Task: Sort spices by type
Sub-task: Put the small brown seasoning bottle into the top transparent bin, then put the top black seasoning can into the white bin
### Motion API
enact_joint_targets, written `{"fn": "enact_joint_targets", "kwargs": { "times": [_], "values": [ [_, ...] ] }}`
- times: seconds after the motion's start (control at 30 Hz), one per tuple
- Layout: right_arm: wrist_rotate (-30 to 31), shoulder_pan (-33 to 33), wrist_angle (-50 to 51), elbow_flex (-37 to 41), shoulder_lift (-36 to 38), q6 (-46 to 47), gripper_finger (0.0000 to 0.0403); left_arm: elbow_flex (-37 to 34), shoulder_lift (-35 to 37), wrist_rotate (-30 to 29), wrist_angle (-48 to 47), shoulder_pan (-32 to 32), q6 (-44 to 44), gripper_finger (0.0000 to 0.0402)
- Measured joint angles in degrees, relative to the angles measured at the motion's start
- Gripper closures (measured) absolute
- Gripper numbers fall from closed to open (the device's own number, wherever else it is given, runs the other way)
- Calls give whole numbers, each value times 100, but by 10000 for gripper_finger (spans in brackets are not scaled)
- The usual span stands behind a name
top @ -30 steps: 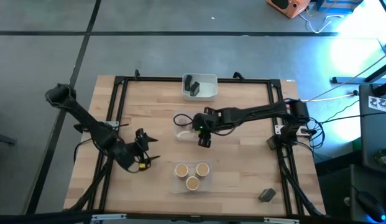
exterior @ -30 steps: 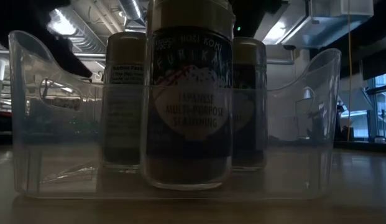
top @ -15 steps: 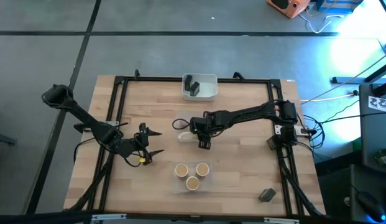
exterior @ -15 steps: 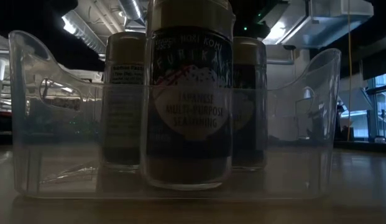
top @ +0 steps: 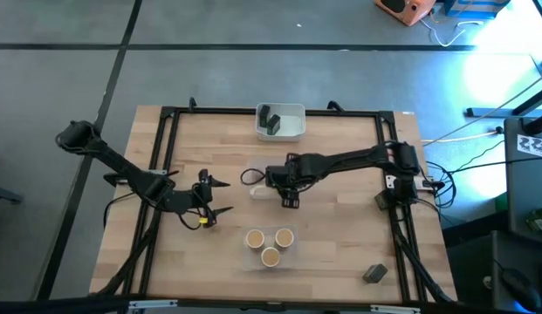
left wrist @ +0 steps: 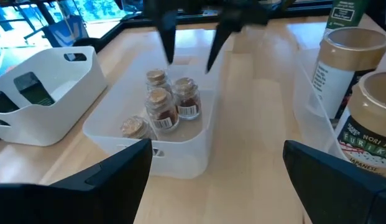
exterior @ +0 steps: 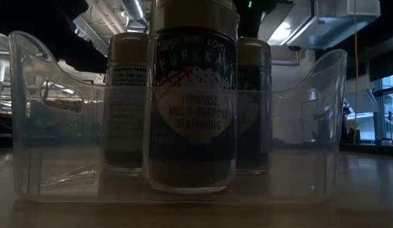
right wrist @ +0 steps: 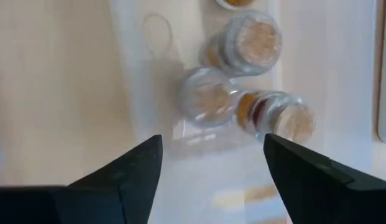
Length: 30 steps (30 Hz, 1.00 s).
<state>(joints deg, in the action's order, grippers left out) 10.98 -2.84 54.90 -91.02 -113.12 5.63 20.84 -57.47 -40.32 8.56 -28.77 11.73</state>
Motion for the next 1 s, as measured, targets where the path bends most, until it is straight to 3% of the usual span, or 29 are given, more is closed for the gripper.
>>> {"fn": "enact_joint_targets", "kwargs": {
  "times": [0.23,0.63,1.0],
  "values": [
    [-6,-427,706,-78,613,491,119,0,-18,17,-45,-5,113,57],
    [146,-433,1354,1673,2404,2209,119,0,-37,31,11,43,-35,57],
    [90,-428,2770,3220,3860,4679,119,0,-37,22,143,43,-286,57]
  ]
}}
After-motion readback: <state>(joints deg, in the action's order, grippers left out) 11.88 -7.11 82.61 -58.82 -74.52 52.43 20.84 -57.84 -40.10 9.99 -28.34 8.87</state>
